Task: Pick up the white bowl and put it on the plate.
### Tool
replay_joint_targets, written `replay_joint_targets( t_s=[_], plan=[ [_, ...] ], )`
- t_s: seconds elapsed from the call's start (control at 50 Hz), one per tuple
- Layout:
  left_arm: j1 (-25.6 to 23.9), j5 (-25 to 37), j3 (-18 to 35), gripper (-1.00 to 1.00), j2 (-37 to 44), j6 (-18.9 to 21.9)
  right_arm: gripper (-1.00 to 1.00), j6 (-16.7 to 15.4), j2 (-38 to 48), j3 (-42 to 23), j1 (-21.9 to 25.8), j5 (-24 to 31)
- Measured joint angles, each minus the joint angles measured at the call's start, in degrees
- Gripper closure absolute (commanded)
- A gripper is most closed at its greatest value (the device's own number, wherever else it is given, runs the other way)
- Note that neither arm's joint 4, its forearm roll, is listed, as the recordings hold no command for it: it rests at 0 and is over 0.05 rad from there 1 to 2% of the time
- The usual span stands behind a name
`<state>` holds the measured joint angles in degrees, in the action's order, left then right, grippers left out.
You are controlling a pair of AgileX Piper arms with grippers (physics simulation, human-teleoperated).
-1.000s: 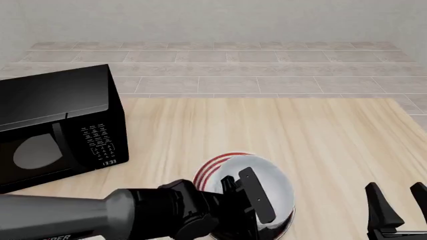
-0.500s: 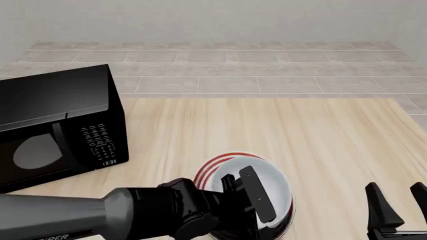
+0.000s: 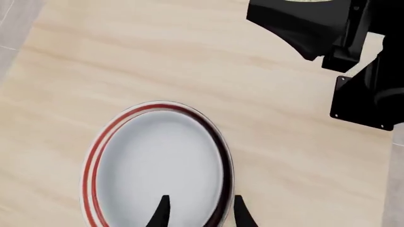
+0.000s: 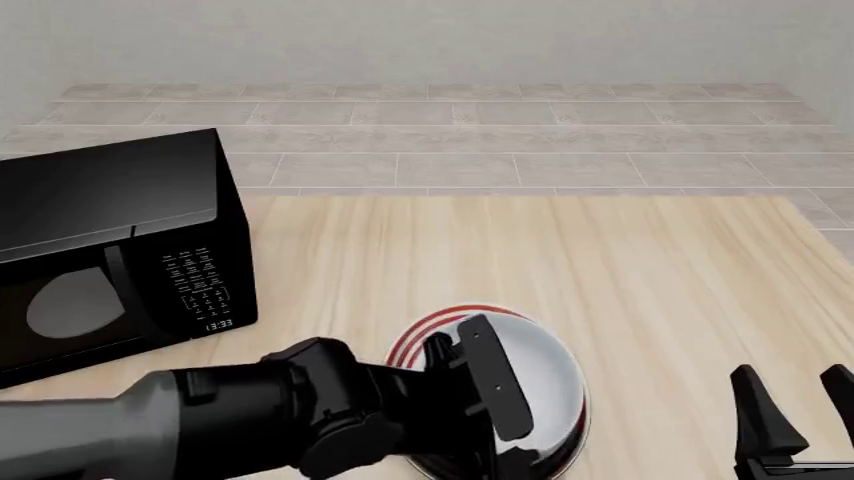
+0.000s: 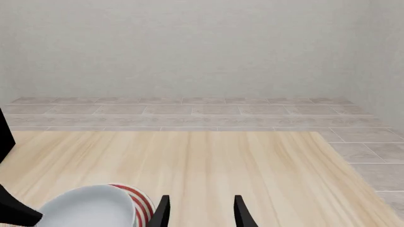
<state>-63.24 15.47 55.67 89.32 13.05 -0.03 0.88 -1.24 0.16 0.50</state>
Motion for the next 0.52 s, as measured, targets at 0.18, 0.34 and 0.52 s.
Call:
replay_joint_targets(
  t_s=[0.18,0.34,0.52],
  plan=[
    [0.2,2.9,-0.9,-1.0,-4.3,1.2,-1.0,0.0,0.0,0.0,0.0,0.0],
    [0.9,4.7,-2.1,-1.0,-8.3,2.2,-1.0,0.0,0.0,0.0,0.0,0.0],
    [2.1,5.8,-4.2,-1.0,-13.2,3.1,-1.0,0.0,0.0,0.0,0.0,0.0]
  ],
)
